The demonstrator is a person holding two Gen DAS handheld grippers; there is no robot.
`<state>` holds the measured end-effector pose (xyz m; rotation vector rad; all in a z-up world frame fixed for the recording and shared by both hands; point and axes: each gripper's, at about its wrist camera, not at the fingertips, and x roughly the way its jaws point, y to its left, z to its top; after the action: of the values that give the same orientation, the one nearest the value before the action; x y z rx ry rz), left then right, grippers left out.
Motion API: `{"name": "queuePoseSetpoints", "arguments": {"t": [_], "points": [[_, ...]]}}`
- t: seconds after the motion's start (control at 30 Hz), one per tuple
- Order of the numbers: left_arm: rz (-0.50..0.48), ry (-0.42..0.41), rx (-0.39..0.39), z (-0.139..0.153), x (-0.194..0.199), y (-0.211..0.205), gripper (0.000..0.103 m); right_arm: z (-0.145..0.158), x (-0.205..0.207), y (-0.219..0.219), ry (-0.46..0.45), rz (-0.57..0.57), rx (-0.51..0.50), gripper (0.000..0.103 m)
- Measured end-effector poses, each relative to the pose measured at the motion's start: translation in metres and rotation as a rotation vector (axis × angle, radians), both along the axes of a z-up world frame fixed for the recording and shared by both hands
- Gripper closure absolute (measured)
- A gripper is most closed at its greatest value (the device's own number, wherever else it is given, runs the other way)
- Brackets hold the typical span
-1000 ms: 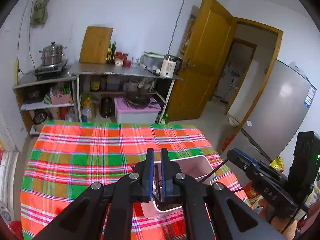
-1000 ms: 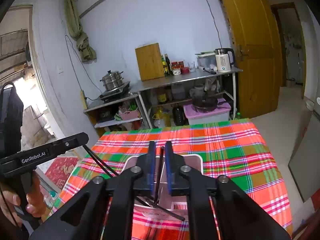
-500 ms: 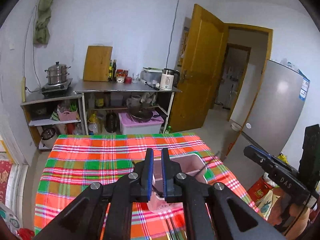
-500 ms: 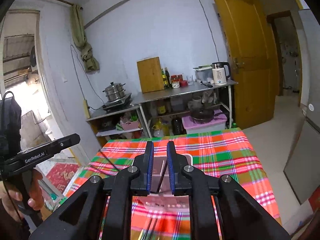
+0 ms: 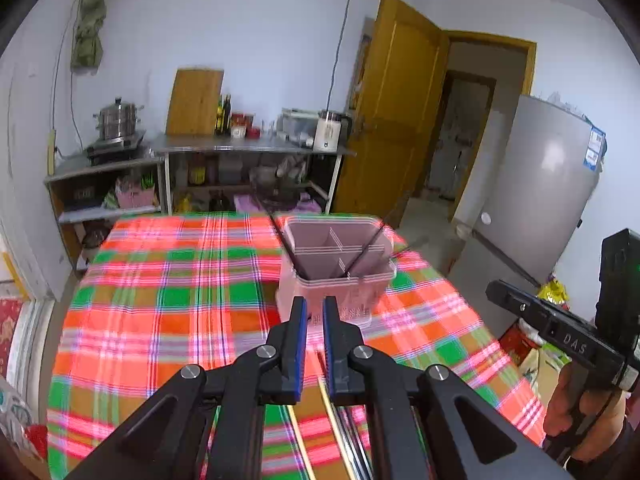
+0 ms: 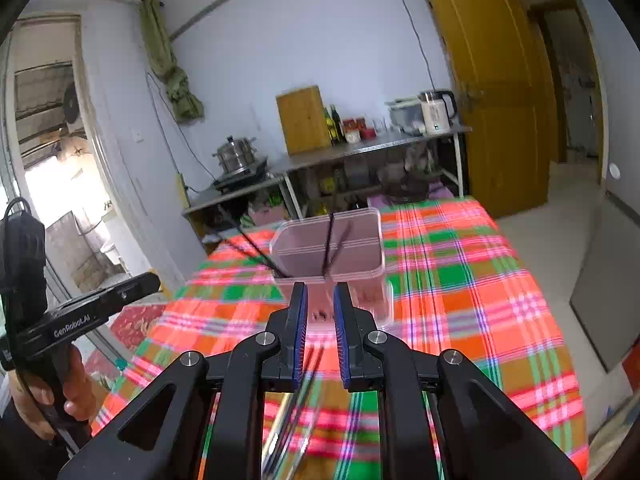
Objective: Organize utensils
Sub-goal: 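Withdraw both open tools from the basket back toward the chopstick row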
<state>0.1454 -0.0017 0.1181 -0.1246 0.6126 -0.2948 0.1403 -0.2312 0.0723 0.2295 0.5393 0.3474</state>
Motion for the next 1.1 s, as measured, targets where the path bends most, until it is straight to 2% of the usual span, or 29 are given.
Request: {"name": "queuePoseSetpoints", "arguments": {"t": [0.2,0.4,0.6,1.1], "points": [[-0.003,0.056,0.012,-0.034,-0.019,0.0,0.096,-0.028,-0.011,0.001,0.061,0.024,0.013,0.09],[0.006,0.125,0.01,-0.065,-0.017,0.003,0.096,-0.047,-0.013,0.011,0.104,0.051,0.01,0.09],[0.002,0.202,0.016,-0.095,-0.002,-0.001,0.096,-0.068,-0.004,0.025,0.156,0.076,-0.01,0.09],[-0.011,0.338,-0.002,-0.141,0.053,-0.006,0.096,-0.117,0.051,0.062,0.3,0.119,-0.055,0.09]]}}
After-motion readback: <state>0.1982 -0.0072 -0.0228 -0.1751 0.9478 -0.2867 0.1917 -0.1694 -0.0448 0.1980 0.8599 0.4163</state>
